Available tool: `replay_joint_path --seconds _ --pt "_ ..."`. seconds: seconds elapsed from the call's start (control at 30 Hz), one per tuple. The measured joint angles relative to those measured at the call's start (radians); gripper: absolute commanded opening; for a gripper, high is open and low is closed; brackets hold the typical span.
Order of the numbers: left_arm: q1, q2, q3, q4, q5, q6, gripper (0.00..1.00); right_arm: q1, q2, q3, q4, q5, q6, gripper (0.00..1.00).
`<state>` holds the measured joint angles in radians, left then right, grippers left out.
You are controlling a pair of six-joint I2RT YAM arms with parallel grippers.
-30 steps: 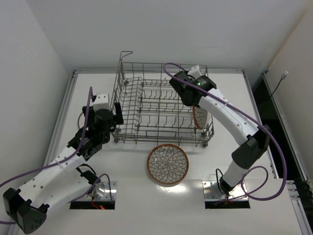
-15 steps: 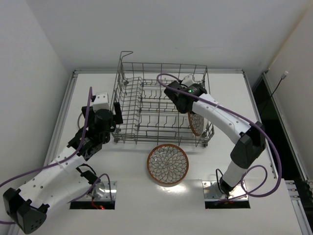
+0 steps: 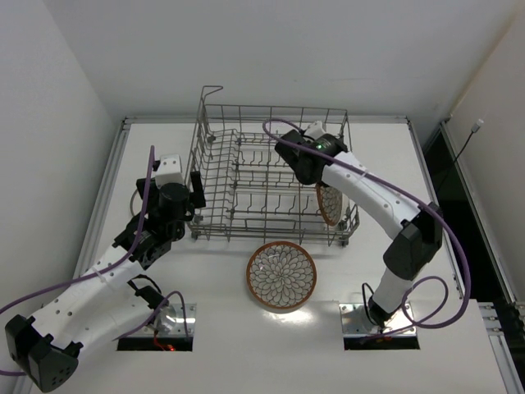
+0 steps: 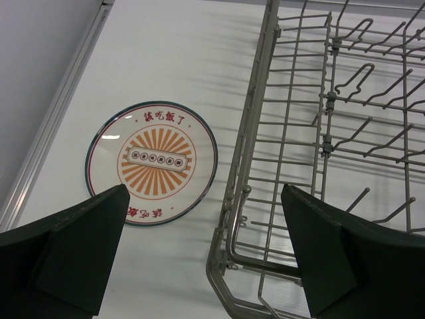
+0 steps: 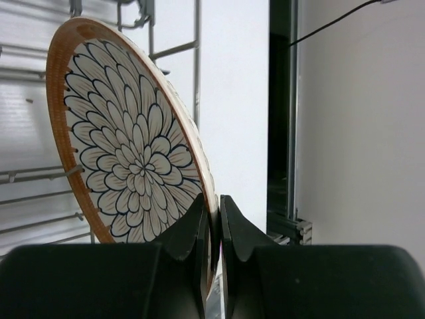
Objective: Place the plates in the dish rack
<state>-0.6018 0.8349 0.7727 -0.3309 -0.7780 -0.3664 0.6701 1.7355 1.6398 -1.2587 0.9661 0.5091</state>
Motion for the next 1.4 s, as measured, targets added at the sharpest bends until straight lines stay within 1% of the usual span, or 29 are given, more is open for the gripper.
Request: replay_joint_path --seconds 0.13,0.23,0.37,0.63,0.97,1.17,1.4 --pt "0.000 0.000 0.000 0.001 -0.002 0.000 1.00 -0.003 0.003 0.117 -0.068 0.032 0.000 0.00" --pt "0.000 0.000 0.000 0.000 -0.003 0.000 1.00 -0.011 0.010 0.221 -0.082 0.088 -0.002 0.00" --pt "0.000 0.000 0.000 0.000 -0.004 0.000 1.00 -0.021 0.016 0.266 -0.082 0.130 -0.009 0.00" --pt "0.000 -0.004 -0.001 -0.001 0.000 0.000 1.00 -0.034 0.080 0.243 -0.100 0.143 -0.014 0.00" --pt "0.000 -0.013 -0.004 -0.001 0.006 0.003 1.00 -0.030 0.116 0.185 -0.052 0.120 0.042 0.00" --pt "0.000 -0.021 -0.005 -0.001 0.007 0.003 1.00 -0.012 0.130 0.152 -0.040 0.145 0.072 0.00" --pt "0.000 -0.025 -0.005 -0.001 0.006 0.015 1.00 -0.016 0.144 0.045 0.034 0.135 0.106 0.02"
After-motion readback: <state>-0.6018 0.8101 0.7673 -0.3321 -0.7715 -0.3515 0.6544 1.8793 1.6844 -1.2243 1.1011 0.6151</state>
